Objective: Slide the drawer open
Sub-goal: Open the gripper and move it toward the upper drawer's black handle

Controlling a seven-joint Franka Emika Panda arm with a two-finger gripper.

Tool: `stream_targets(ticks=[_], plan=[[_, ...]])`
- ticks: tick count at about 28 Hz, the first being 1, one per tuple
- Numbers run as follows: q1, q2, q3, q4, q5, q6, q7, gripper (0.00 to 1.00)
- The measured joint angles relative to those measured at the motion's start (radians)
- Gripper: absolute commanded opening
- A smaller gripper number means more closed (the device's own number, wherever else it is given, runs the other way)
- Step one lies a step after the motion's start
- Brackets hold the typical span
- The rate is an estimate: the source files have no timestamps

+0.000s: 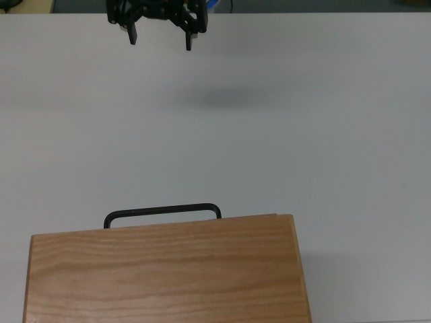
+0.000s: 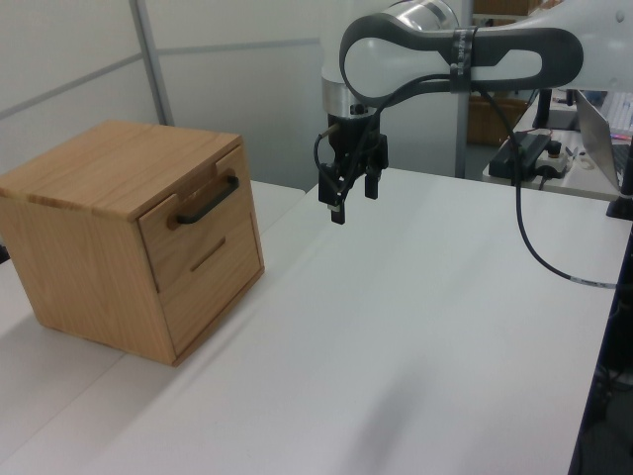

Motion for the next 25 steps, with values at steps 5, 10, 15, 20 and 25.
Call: stream_targets(ticks=[5, 10, 15, 20, 25], plan=[[-0.002, 0.004, -0.003, -0.004, 0.000, -0.002, 0.000, 1.00], [-0.007, 0.017, -0.009, -0.006, 0.000, -0.002, 0.013, 1.00], [-0.013, 0.021, -0.009, -0.006, 0.000, -0.002, 0.105, 1.00], [-0.013, 0.021, -0.009, -0.004, 0.000, 0.018, 0.246, 1.00], [-0.013, 0.025, -0.009, -0.004, 0.004, 0.067, 0.426, 1.00]])
